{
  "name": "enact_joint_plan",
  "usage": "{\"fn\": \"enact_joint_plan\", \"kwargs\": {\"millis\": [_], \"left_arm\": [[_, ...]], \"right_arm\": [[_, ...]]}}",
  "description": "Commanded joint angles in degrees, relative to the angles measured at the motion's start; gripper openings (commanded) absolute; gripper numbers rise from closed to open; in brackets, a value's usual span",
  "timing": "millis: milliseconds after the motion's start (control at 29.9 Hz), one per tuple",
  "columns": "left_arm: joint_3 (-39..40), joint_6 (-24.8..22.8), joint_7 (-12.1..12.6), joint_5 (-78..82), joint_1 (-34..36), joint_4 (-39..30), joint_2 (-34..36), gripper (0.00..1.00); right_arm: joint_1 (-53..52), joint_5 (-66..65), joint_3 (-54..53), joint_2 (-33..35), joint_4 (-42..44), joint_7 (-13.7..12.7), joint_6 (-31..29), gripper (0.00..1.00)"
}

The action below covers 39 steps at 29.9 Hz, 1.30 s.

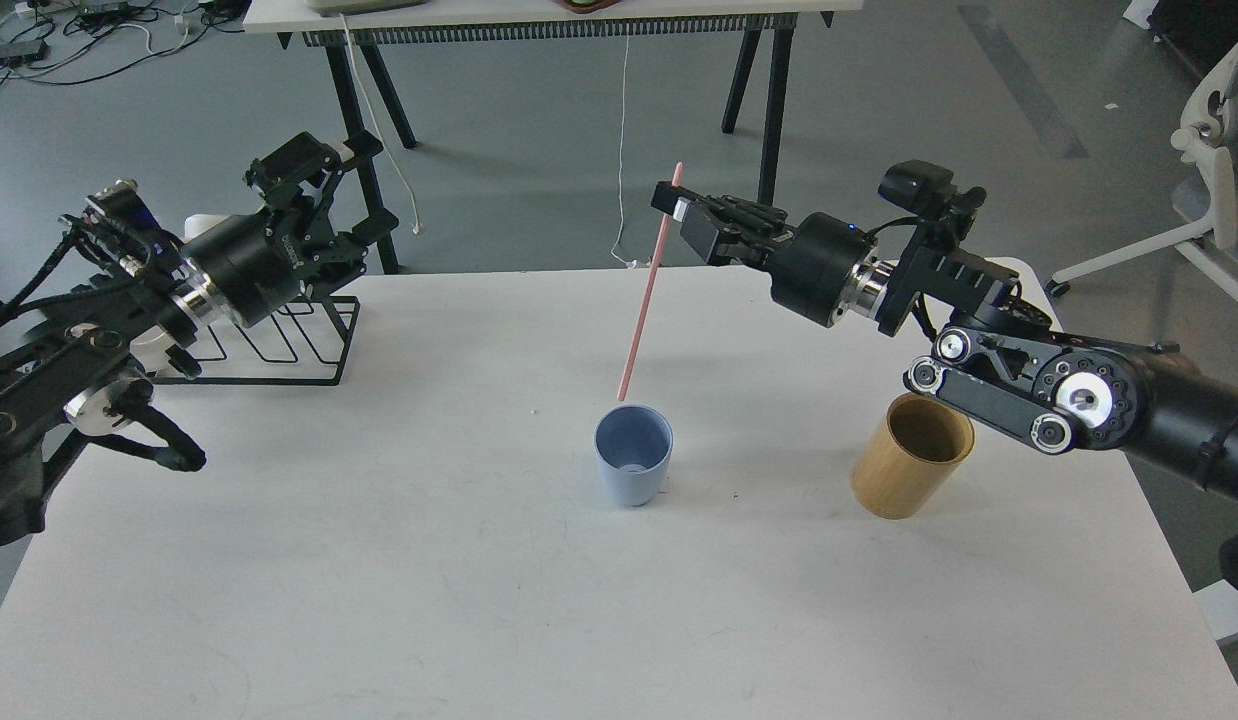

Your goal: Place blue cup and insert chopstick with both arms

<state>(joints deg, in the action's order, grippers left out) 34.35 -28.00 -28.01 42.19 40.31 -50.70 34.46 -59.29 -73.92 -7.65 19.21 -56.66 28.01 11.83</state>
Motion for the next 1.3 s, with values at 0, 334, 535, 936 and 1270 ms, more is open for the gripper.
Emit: {"fn": "enact_joint_plan", "kwargs": {"millis": [0, 334, 535, 936, 1270], "left_arm": [[0.0, 0.0, 0.0, 0.0, -0.1, 0.0, -0.1, 0.99], [0.1, 0.0, 0.0, 0.0, -0.4, 0.2, -0.5, 0.99], [0.1, 0.0, 0.0, 0.0, -0.5, 0.2, -0.6, 0.99], [0.2, 0.0, 0.0, 0.0, -0.4, 0.2, -0.9, 0.99], [3.3, 0.0, 0.0, -0.1, -0.4, -1.6, -2.4, 0.99]], "right_arm": [[0.5, -0.2, 1.1, -2.1, 0.9, 0.0, 0.3, 0.01], [2.0, -0.2, 1.3, -3.0, 2.7, 0.0, 0.4, 0.17], [2.6, 0.0, 1.2, -3.0, 2.3, 0.0, 0.4, 0.34], [2.7, 5.3, -5.3, -0.8, -0.7, 0.0, 2.8, 0.69], [9.1, 27.9, -22.7, 6.1, -0.8, 0.0, 2.4, 0.85]]}}
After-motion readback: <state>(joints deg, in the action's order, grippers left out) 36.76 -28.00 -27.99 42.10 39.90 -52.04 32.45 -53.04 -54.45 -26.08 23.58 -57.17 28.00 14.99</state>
